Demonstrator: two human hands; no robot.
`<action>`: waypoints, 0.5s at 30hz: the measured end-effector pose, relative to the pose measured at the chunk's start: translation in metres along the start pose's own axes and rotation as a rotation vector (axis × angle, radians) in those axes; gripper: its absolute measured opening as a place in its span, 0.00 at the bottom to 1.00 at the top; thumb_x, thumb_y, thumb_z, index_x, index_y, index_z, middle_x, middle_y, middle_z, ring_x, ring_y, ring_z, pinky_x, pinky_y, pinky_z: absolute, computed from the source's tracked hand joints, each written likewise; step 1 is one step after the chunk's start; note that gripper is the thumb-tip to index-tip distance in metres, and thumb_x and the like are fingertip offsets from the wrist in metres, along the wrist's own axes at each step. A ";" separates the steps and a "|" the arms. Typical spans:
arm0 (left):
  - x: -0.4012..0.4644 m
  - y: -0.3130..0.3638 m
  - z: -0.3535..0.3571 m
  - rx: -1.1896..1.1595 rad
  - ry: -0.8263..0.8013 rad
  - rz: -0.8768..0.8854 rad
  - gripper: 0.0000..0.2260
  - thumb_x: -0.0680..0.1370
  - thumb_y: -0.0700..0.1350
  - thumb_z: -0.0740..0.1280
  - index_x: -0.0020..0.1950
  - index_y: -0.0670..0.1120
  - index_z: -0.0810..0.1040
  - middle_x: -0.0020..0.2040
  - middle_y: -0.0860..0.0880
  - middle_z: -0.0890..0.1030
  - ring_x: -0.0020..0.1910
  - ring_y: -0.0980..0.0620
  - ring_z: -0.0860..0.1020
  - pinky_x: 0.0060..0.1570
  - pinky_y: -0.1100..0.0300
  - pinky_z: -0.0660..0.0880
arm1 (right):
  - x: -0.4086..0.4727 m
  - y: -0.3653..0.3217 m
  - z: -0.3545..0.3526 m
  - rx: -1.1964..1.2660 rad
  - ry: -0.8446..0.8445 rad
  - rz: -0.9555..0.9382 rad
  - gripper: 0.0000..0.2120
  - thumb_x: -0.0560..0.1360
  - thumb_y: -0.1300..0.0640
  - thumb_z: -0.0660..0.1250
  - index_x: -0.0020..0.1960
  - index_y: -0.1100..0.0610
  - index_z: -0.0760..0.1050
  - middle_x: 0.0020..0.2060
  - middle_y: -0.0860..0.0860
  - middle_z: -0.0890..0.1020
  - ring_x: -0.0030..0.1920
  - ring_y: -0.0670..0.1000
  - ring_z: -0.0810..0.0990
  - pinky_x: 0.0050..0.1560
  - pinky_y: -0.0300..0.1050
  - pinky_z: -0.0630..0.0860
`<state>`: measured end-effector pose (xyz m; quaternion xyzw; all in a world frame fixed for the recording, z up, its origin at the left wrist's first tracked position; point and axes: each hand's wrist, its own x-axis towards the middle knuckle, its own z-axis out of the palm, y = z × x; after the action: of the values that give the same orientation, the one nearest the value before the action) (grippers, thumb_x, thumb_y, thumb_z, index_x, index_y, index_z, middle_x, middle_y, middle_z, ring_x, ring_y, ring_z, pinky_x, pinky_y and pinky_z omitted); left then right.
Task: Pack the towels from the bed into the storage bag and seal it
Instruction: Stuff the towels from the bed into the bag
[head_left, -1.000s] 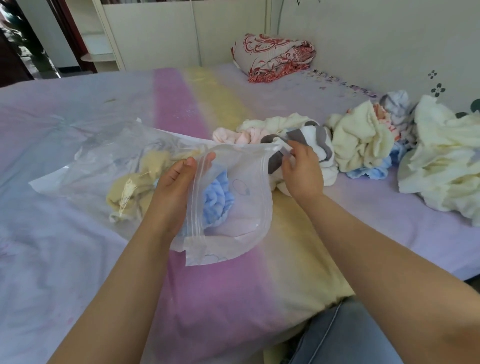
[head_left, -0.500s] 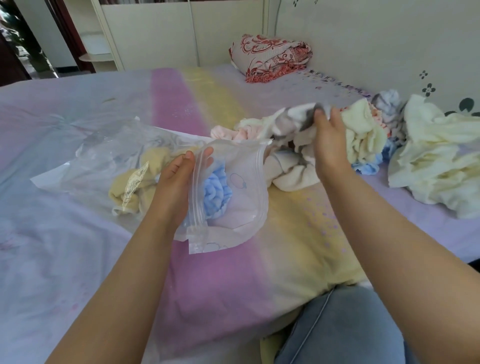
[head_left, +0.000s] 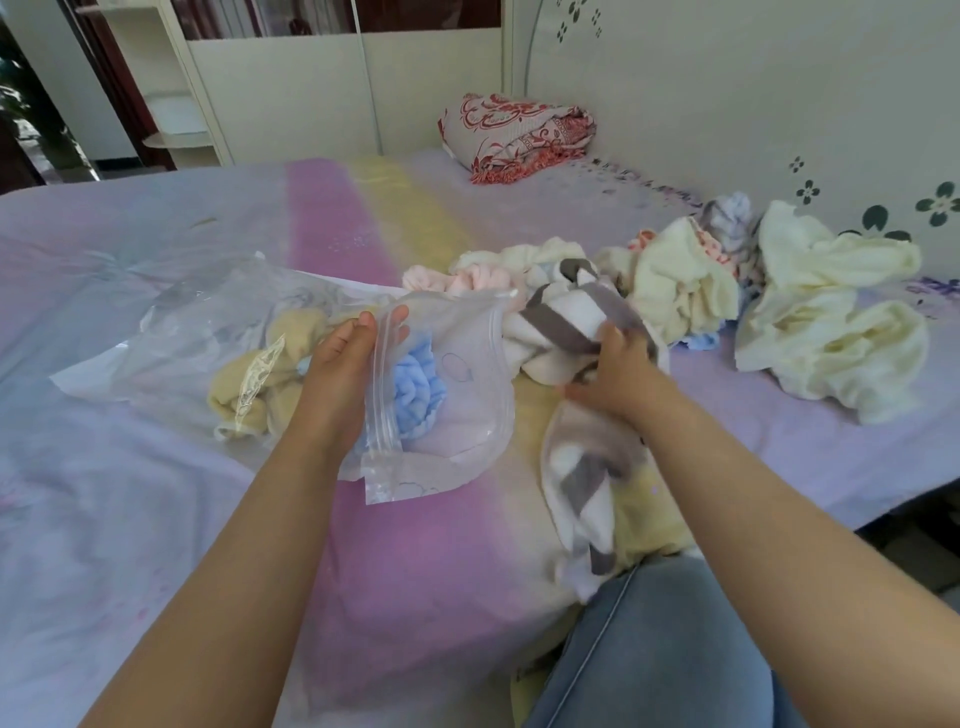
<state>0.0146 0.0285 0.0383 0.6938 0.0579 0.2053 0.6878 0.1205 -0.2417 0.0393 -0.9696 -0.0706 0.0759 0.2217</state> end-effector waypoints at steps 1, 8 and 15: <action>-0.001 0.000 0.001 0.000 0.003 -0.002 0.18 0.83 0.55 0.56 0.64 0.51 0.81 0.62 0.58 0.82 0.63 0.61 0.79 0.60 0.56 0.74 | 0.001 0.010 0.016 -0.042 -0.051 0.062 0.52 0.70 0.40 0.69 0.76 0.58 0.39 0.75 0.61 0.52 0.73 0.63 0.58 0.69 0.57 0.62; -0.004 0.000 0.005 0.027 0.018 -0.014 0.17 0.84 0.53 0.56 0.63 0.51 0.81 0.61 0.58 0.83 0.62 0.61 0.79 0.63 0.57 0.73 | 0.013 0.015 0.017 -0.058 0.260 -0.043 0.09 0.75 0.52 0.60 0.51 0.56 0.72 0.45 0.52 0.78 0.43 0.55 0.75 0.40 0.46 0.69; -0.003 0.002 0.009 0.022 0.033 -0.017 0.17 0.84 0.54 0.56 0.62 0.52 0.81 0.60 0.59 0.83 0.61 0.62 0.79 0.59 0.60 0.73 | -0.029 -0.031 -0.060 0.903 0.471 -0.539 0.16 0.73 0.52 0.64 0.60 0.52 0.73 0.54 0.35 0.77 0.55 0.35 0.75 0.53 0.27 0.69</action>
<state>0.0149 0.0191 0.0400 0.6974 0.0774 0.2103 0.6808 0.0998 -0.2439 0.1101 -0.7175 -0.2246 -0.1785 0.6347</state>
